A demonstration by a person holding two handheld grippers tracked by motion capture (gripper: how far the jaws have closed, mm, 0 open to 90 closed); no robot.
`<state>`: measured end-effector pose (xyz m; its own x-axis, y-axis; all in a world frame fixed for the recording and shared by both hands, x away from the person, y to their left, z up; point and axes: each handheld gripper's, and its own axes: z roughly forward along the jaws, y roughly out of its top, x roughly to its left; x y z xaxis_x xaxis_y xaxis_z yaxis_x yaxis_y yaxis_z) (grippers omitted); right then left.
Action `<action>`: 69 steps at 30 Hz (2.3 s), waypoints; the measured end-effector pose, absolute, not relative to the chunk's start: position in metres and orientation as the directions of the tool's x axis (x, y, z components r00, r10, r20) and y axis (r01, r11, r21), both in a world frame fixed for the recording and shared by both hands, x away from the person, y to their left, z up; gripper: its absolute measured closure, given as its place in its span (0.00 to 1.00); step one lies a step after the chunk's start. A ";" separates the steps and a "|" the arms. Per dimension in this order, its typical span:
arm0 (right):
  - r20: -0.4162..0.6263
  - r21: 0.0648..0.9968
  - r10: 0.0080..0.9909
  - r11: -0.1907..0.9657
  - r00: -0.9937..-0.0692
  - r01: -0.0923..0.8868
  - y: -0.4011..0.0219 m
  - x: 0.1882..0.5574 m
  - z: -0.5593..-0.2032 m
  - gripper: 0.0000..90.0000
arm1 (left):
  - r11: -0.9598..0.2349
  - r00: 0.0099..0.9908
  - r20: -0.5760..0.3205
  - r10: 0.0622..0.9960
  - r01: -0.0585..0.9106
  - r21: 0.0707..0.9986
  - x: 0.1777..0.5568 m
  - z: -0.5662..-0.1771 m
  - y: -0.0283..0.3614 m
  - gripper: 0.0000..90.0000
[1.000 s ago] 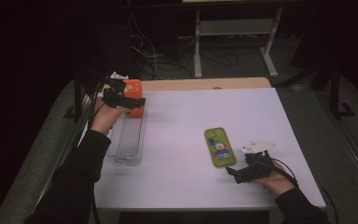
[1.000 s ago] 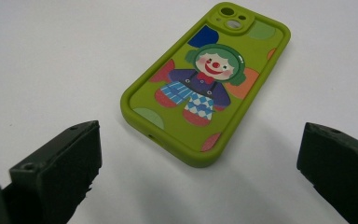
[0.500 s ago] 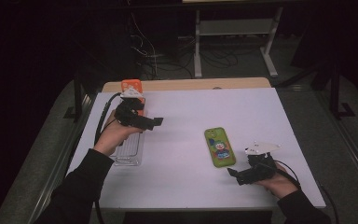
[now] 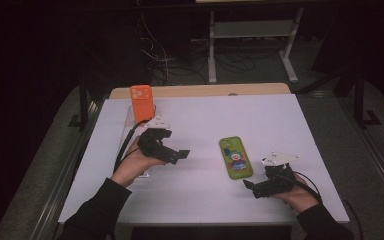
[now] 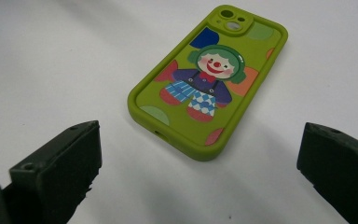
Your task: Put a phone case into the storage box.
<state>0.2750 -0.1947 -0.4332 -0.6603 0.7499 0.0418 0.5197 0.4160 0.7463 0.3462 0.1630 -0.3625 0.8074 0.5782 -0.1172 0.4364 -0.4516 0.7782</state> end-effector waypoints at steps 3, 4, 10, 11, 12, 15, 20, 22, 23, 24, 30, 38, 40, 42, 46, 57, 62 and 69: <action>0.042 0.753 0.753 0.408 -0.657 0.516 -0.194 0.276 -0.432 0.00 | -0.451 0.817 -0.132 0.562 0.436 0.779 0.338 -0.368 0.158 0.00; 0.032 0.751 0.748 0.419 -0.663 0.509 -0.195 0.276 -0.432 0.00 | -0.460 0.822 -0.124 0.556 0.429 0.778 0.336 -0.370 0.157 0.00; 0.038 0.748 0.746 0.420 -0.665 0.513 -0.192 0.278 -0.433 0.00 | -0.473 0.839 -0.127 0.529 0.415 0.777 0.324 -0.382 0.152 0.00; 0.043 0.748 0.747 0.416 -0.663 0.517 -0.192 0.278 -0.433 0.00 | -0.482 0.843 -0.117 0.525 0.408 0.775 0.322 -0.384 0.151 0.00; 0.046 0.746 0.748 0.415 -0.662 0.521 -0.192 0.279 -0.433 0.00 | -0.488 0.845 -0.112 0.522 0.404 0.774 0.320 -0.387 0.149 0.00; 0.045 0.747 0.748 0.415 -0.662 0.520 -0.193 0.280 -0.434 0.00 | -0.493 0.849 -0.112 0.517 0.402 0.771 0.313 -0.396 0.145 0.00; 0.059 0.750 0.764 0.391 -0.643 0.533 -0.193 0.280 -0.432 0.00 | -0.516 0.868 -0.098 0.488 0.377 0.769 0.306 -0.410 0.145 0.00; 0.050 0.743 0.768 0.399 -0.639 0.537 -0.191 0.281 -0.431 0.00 | -0.531 0.870 -0.090 0.485 0.375 0.760 0.303 -0.413 0.142 0.00; 0.058 0.740 0.769 0.394 -0.636 0.544 -0.189 0.281 -0.430 0.00 | -0.535 0.873 -0.088 0.480 0.371 0.759 0.303 -0.415 0.142 0.00; 0.064 0.738 0.770 0.392 -0.635 0.550 -0.188 0.282 -0.429 0.00 | -0.533 0.872 -0.094 0.480 0.375 0.758 0.303 -0.416 0.142 0.00; 0.100 0.717 0.776 0.377 -0.622 0.586 -0.181 0.286 -0.420 0.00 | -0.544 0.873 -0.092 0.480 0.378 0.749 0.305 -0.421 0.144 0.00; 0.178 0.712 0.763 0.337 -0.622 0.616 -0.165 0.300 -0.414 0.39 | -0.542 0.879 -0.103 0.465 0.375 0.752 0.308 -0.422 0.142 0.00; 0.173 0.714 0.759 0.342 -0.628 0.610 -0.159 0.302 -0.415 0.49 | -0.536 0.878 -0.106 0.466 0.376 0.756 0.309 -0.420 0.141 0.00; 0.168 0.712 0.747 0.359 -0.643 0.603 -0.152 0.304 -0.415 0.60 | -0.527 0.878 -0.118 0.463 0.380 0.760 0.309 -0.420 0.141 0.00; 0.171 0.684 0.720 0.404 -0.673 0.607 -0.134 0.306 -0.416 0.82 | -0.533 0.877 -0.119 0.465 0.385 0.754 0.307 -0.423 0.144 0.00; 0.083 0.603 0.704 0.528 -0.705 0.598 -0.113 0.304 -0.433 0.98 | -0.518 0.866 -0.127 0.484 0.401 0.756 0.307 -0.421 0.152 0.00; 0.054 0.601 0.726 0.525 -0.686 0.603 -0.125 0.306 -0.434 0.98 | -0.524 0.869 -0.126 0.479 0.398 0.753 0.307 -0.421 0.153 0.00; 0.093 0.611 0.732 0.493 -0.675 0.619 -0.143 0.306 -0.432 0.92 | -0.517 0.869 -0.135 0.476 0.401 0.757 0.306 -0.421 0.151 0.00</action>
